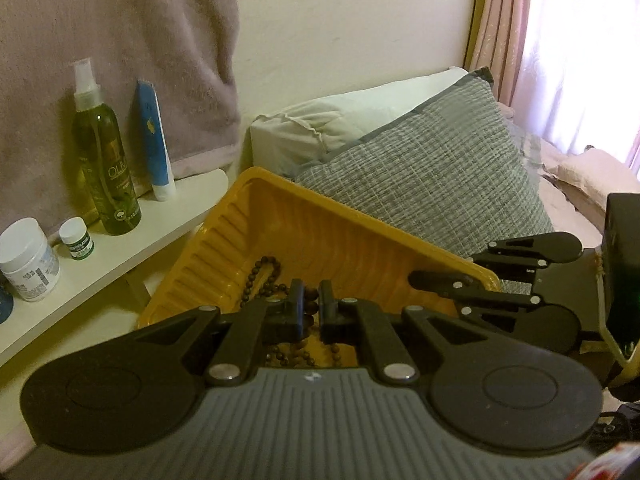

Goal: Organize jewelry
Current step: 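Lower the strand into the tray and open the left gripper while the right holds the tray, then return the left gripper to the pile and grasp another brown bead strand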

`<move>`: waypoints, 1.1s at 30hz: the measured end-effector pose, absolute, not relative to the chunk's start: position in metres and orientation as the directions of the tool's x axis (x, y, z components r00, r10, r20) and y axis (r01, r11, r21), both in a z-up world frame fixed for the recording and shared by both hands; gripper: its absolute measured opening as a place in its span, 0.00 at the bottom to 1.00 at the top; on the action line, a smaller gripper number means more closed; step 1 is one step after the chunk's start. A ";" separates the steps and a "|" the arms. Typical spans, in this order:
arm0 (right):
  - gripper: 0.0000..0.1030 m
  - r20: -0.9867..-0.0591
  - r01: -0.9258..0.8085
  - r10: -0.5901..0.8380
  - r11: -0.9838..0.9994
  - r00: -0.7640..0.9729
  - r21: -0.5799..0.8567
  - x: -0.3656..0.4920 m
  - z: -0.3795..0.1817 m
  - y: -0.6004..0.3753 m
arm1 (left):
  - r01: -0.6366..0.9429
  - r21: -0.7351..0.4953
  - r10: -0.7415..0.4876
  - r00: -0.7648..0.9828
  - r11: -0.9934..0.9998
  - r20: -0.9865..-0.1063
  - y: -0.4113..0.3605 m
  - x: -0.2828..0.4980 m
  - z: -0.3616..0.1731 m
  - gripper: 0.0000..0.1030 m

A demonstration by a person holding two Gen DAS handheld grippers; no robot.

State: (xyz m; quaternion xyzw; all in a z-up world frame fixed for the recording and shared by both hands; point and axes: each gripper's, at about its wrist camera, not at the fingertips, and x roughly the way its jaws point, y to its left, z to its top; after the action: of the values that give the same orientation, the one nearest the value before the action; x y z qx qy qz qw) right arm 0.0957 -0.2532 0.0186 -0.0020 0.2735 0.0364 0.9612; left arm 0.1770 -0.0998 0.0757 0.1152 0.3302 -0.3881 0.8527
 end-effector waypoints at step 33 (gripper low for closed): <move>0.05 -0.531 -0.064 0.061 0.998 0.845 0.013 0.092 0.016 -0.254 | 0.139 0.028 -0.099 0.818 0.990 -0.567 0.113 0.173 0.073 0.33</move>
State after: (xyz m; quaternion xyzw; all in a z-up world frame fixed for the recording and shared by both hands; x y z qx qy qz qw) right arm 0.0924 -0.2538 0.0164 -0.0027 0.2763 0.0327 0.9605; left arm 0.1726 0.1126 0.0727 0.0338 0.2953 -0.0624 0.9528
